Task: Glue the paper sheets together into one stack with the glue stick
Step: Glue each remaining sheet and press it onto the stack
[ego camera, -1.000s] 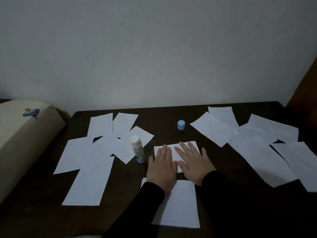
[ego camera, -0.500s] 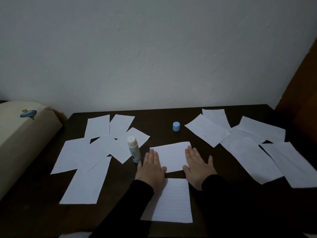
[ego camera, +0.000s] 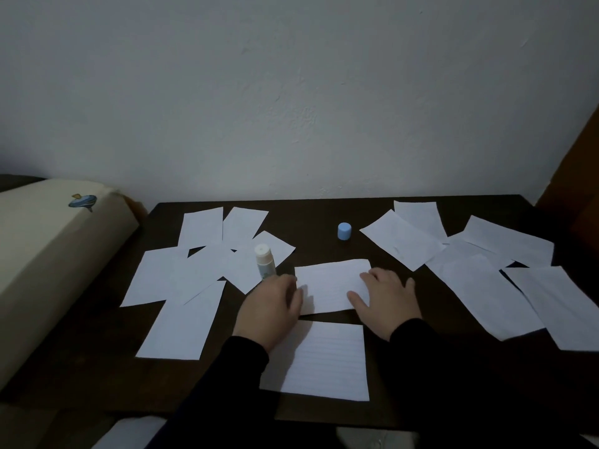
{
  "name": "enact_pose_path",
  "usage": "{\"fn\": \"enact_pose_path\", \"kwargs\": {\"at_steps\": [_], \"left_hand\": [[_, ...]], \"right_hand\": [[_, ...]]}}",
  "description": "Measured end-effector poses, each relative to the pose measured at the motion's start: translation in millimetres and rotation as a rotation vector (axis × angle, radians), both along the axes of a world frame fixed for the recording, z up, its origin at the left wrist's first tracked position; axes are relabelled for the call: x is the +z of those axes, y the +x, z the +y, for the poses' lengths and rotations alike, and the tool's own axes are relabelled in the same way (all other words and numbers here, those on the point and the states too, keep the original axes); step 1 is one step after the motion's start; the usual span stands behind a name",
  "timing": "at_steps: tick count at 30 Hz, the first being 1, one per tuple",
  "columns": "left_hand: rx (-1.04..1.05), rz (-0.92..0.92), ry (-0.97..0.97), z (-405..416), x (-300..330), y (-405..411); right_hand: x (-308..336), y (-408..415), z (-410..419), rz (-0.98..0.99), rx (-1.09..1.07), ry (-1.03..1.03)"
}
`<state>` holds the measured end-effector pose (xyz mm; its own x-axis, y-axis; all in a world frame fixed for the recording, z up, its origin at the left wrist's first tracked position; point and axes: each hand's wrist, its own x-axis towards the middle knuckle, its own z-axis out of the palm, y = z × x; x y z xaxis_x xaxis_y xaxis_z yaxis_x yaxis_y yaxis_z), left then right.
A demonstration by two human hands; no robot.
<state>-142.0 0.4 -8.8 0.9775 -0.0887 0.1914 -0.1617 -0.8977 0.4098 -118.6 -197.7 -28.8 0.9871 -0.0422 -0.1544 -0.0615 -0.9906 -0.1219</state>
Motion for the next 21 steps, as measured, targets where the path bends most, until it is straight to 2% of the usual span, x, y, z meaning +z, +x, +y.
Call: {"fn": "enact_pose_path", "kwargs": {"at_steps": [3,6,8,12,17,21], "left_hand": [[0.191,0.061,-0.049,12.9,2.4,2.0],[0.360,0.157,-0.085,23.4,-6.0,10.3],[0.432,0.199,-0.179,27.7,-11.2,15.7],[0.416,0.179,-0.408,28.1,-14.9,24.4],[0.325,0.153,-0.472,22.8,-10.8,28.1],[0.349,0.174,-0.512,20.3,-9.5,30.7]], "right_hand": [[1.5,10.1,-4.5,-0.087,0.032,0.077],[-1.1,20.4,-7.6,-0.074,0.071,0.123],[-4.0,25.2,-10.6,-0.032,0.076,0.099],[-8.7,28.0,-12.0,0.032,0.097,0.037],[-6.8,31.1,-7.9,0.013,0.061,0.040],[-6.2,31.6,-7.8,-0.024,0.043,0.065]]}}
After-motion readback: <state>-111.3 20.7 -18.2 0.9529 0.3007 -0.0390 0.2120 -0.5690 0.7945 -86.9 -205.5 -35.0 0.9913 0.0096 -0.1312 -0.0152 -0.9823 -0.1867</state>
